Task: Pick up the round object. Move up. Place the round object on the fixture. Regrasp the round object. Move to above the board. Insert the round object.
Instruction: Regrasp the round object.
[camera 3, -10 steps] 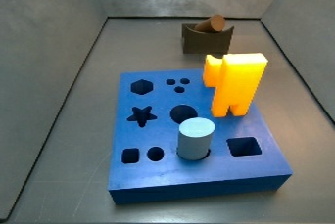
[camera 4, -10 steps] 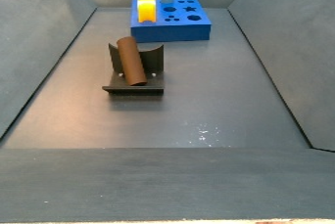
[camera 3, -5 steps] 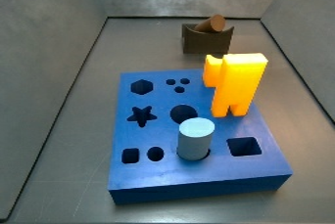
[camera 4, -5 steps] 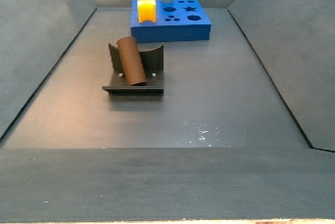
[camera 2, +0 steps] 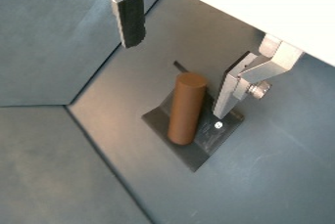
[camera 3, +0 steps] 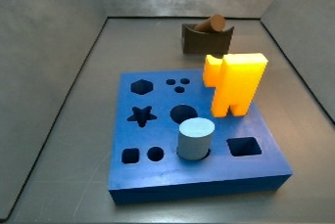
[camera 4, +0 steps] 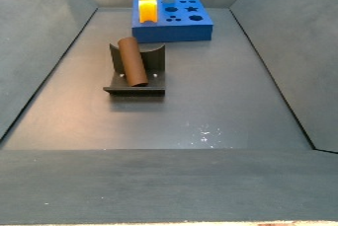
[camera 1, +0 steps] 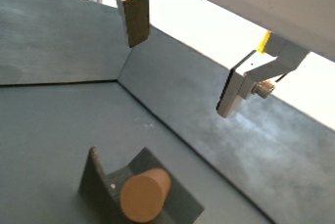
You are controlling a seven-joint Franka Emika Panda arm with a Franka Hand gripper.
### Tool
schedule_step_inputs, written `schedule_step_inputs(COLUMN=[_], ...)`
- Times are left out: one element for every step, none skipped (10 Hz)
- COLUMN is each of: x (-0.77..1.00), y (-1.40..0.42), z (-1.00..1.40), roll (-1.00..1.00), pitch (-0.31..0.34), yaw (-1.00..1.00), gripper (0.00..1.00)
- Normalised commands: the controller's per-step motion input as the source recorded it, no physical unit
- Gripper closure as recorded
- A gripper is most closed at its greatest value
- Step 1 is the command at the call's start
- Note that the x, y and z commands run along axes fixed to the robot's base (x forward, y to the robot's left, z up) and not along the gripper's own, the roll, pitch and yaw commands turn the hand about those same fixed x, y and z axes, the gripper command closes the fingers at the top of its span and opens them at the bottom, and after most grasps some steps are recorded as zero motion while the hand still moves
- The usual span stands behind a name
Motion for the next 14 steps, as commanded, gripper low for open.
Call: schedule_step_inputs(x=[0.06,0.06,0.07,0.07,0.09,0.09,0.11,0.1,0.1,0.09,0.04,0.04,0.05,0.06], y=[-0.03,-0.04,-0.04,-0.04,-0.04,-0.05,-0.05,-0.05,-0.05,-0.04,0.07,0.07,0.06,0.06], z=[-0.01,-0.02,-0.02,-0.01,-0.01,-0.02,-0.02,-0.02,-0.02,-0.02,-1.0,-1.0,-1.0,-1.0], roll=[1.0,1.0,1.0,1.0,1.0,1.0,0.95,0.71,0.54,0.45,0.27,0.25,0.2,0.17], pitch=[0.058,0.083,0.106,0.126,0.187,0.219,0.28,0.256,0.221,0.197,0.129,0.095,0.026,0.001], yaw=[0.04,0.05,0.06,0.07,0.1,0.13,0.14,0.17,0.19,0.21,0.15,0.15,0.16,0.16], gripper=[0.0,0.0,0.0,0.0,0.0,0.0,0.0,0.0,0.0,0.0,0.0,0.0,0.0,0.0])
